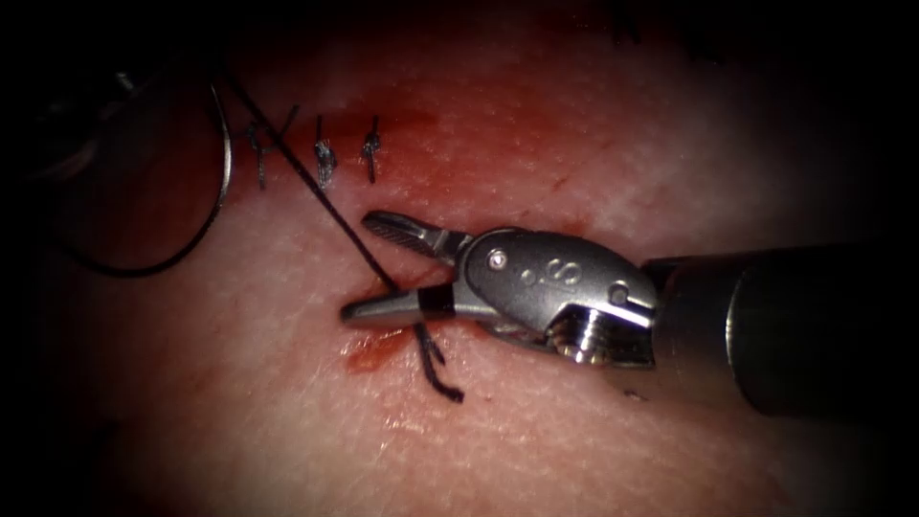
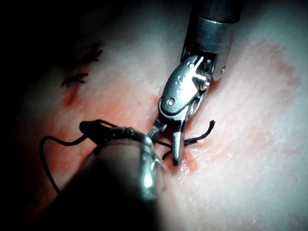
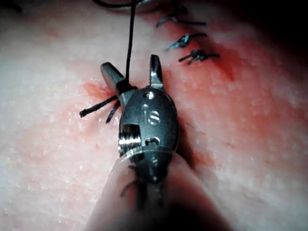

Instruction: Wound Closure

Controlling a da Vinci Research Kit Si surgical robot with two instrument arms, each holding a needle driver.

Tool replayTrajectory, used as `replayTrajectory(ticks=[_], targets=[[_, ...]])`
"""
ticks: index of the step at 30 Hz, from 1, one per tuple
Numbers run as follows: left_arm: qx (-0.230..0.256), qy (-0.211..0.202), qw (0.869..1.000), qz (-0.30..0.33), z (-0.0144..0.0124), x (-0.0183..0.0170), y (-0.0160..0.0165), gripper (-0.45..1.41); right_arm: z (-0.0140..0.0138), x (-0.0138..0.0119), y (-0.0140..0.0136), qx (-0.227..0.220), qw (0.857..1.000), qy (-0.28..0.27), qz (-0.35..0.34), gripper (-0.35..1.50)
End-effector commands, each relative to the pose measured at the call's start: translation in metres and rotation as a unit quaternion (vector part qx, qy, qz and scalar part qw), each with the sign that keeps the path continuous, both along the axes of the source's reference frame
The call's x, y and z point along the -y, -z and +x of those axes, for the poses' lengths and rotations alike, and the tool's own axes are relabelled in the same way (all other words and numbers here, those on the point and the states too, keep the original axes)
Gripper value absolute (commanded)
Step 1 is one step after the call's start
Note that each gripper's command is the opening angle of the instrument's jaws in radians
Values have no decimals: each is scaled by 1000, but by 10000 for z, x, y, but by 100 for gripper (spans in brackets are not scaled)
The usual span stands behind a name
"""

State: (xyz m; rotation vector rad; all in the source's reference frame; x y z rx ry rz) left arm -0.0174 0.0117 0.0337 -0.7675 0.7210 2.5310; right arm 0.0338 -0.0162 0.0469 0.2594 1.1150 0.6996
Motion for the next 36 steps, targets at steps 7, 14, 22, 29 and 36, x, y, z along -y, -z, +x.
replayTrajectory(ticks=[7,14,22,29,36], targets=[[-1,-2,1000,0,-8,1,-4,-45,26,4,-3,-9,1000,6,1,99],[0,-5,1000,-3,-12,6,1,-45,41,1,-5,-8,1000,2,1,93],[4,-6,1000,-8,-14,10,12,-45,47,0,-5,-19,1000,-7,-5,-35],[3,-9,1000,-11,-15,10,19,-45,48,-3,-2,-11,999,-10,-32,-35],[2,-13,1000,-14,-24,9,19,-45,4,-8,26,-30,998,-40,-37,93]])
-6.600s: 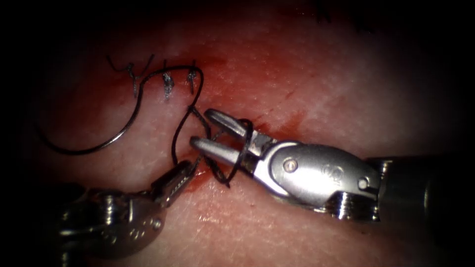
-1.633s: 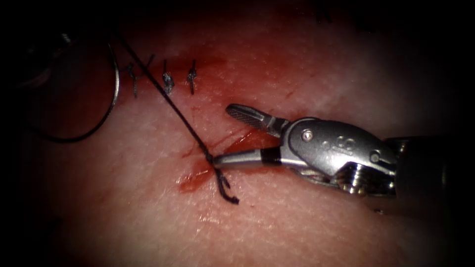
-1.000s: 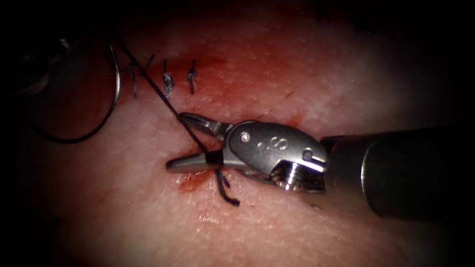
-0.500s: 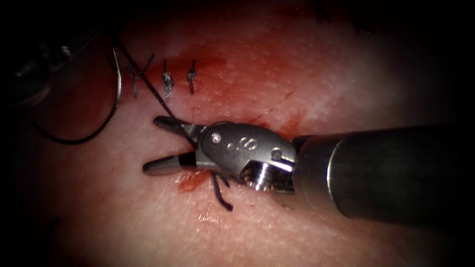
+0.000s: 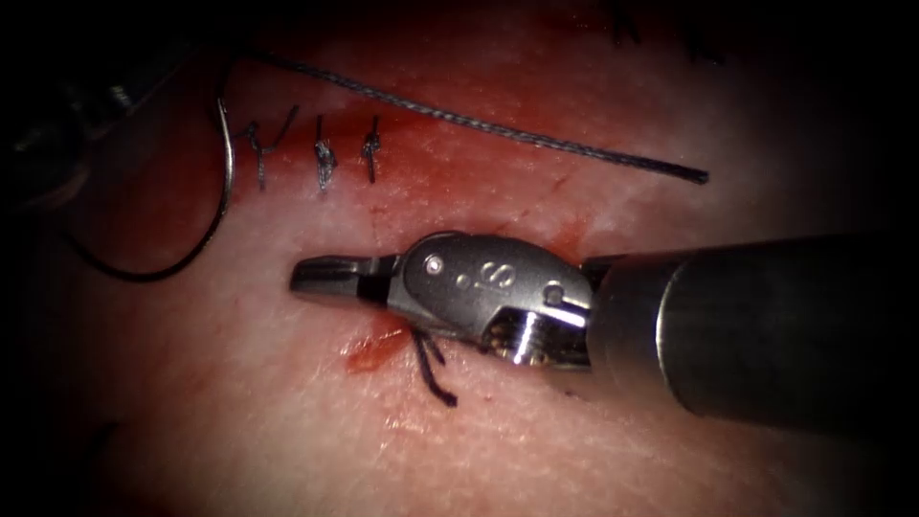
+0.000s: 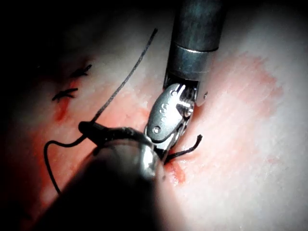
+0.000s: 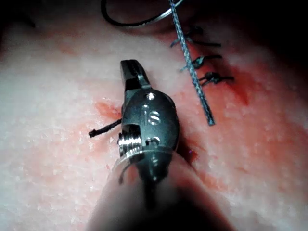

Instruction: Wound Closure

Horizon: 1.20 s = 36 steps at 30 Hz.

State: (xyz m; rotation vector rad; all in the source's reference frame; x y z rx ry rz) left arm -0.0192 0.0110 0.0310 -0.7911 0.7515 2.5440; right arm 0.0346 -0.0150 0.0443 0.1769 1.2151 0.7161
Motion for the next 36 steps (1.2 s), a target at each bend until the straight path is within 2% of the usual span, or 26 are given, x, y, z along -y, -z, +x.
replayTrajectory(ticks=[1,6,7,10,16,18,24,25,26,27,28,31,36], targets=[[1,-1,1000,0,-10,0,-9,-45,-13,6,5,3,1000,-8,1,100],[9,-9,1000,-11,-50,-9,-20,-45,-58,32,28,11,1000,-17,-17,98],[11,-17,1000,-9,-72,-12,-28,-45,-70,43,34,13,1000,-19,-21,98],[13,-32,999,-5,-108,-17,-41,-45,-84,55,43,16,999,-20,-27,96],[8,-61,998,0,-170,-30,-77,-45,-92,66,48,18,999,-23,-34,96],[12,-78,997,12,-190,-32,-98,-45,-92,67,48,17,999,-22,-35,96],[19,-111,992,52,-209,-31,-147,-45,-90,68,46,17,999,-22,-36,95],[29,-118,990,67,-209,-31,-156,-13,-90,68,45,17,999,-22,-36,95],[39,-120,989,79,-208,-32,-163,32,-89,69,45,17,999,-22,-36,95],[48,-125,987,87,-206,-33,-169,66,-89,69,45,15,999,-22,-37,95],[69,-136,984,89,-199,-35,-180,118,-88,70,45,14,999,-21,-37,95],[105,-146,978,110,-185,-34,-190,138,-87,69,44,14,999,-21,-37,95],[130,-157,970,133,-157,-28,-193,140,-87,70,45,12,999,-19,-37,95]])
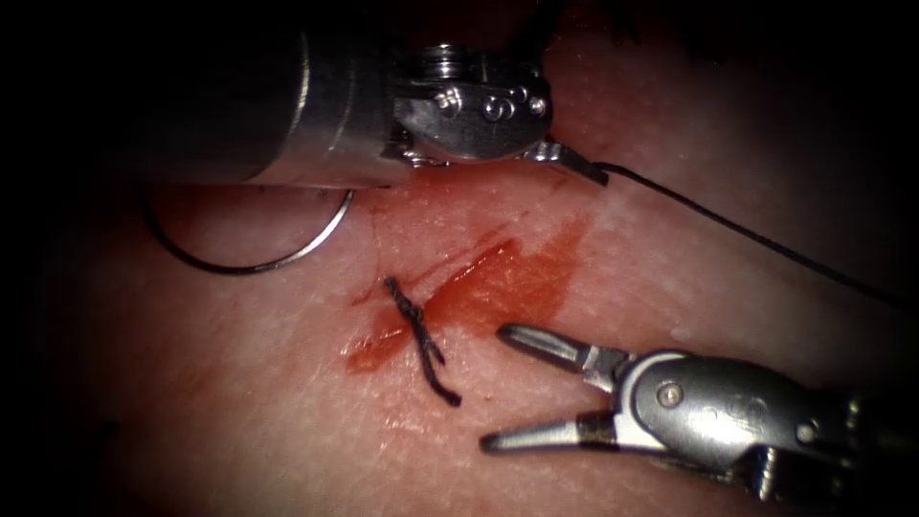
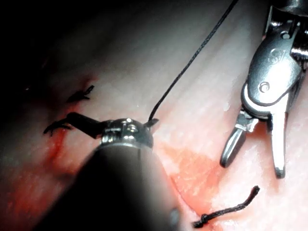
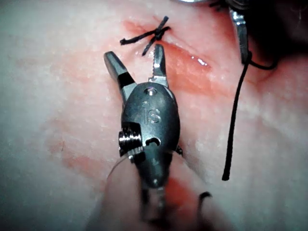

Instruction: Wound Closure

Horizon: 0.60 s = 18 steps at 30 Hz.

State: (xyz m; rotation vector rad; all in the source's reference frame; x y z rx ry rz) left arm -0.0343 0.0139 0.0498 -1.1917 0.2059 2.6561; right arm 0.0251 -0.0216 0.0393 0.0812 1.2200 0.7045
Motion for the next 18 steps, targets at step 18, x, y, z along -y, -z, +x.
replayTrajectory(ticks=[18], targets=[[-66,31,997,-33,36,50,-71,130,7,0,3,-13,1000,7,5,83]])
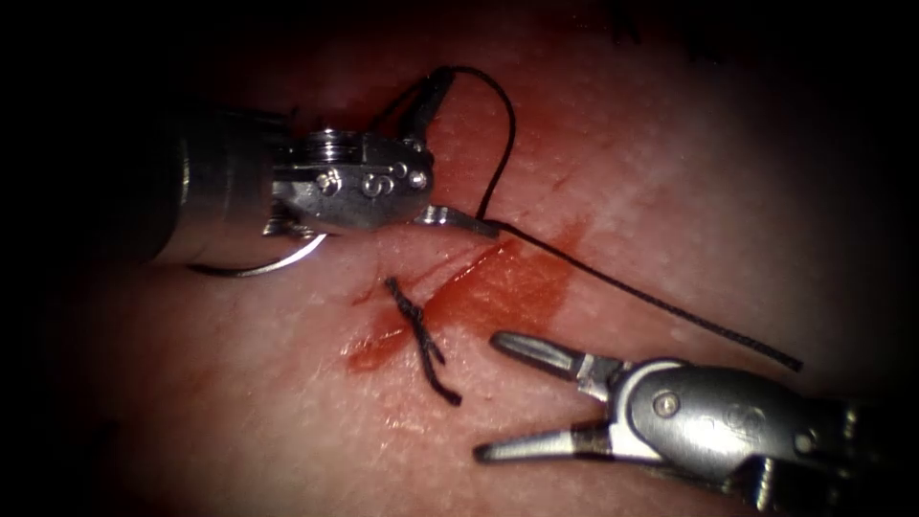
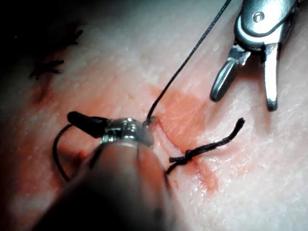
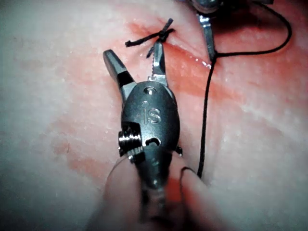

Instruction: Wound Closure

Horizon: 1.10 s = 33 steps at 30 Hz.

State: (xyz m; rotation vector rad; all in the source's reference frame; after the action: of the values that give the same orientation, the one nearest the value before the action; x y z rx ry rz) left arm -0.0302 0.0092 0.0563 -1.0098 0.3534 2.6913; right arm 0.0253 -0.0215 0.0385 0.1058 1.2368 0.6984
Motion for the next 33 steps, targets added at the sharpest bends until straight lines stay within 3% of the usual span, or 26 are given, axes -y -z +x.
replayTrajectory(ticks=[1,5,12,15,18,21,24,26,29,33], targets=[[-1,-8,1000,6,-8,4,-12,130,4,1,-4,-3,1000,1,1,83],[-20,-62,997,50,-8,22,-37,140,-13,-9,-6,3,1000,-1,1,78],[3,-67,994,89,-3,30,-13,140,-25,-15,-31,14,1000,-1,-5,73],[12,-67,993,100,-3,28,8,140,-26,-14,-38,24,1000,2,-6,71],[63,-34,993,95,10,14,51,138,-27,-15,-45,25,1000,1,-9,64],[90,-5,993,73,21,3,79,125,-26,-13,-49,31,999,11,-10,56],[112,2,992,60,31,3,107,123,-28,-14,-54,42,999,16,-9,56],[122,5,991,55,37,7,123,123,-32,-17,-57,64,998,15,-7,56],[130,-9,991,37,45,37,152,120,-43,-28,-60,131,990,16,-43,56],[128,-24,991,26,47,80,165,113,-56,-40,-55,212,972,28,-94,54]])
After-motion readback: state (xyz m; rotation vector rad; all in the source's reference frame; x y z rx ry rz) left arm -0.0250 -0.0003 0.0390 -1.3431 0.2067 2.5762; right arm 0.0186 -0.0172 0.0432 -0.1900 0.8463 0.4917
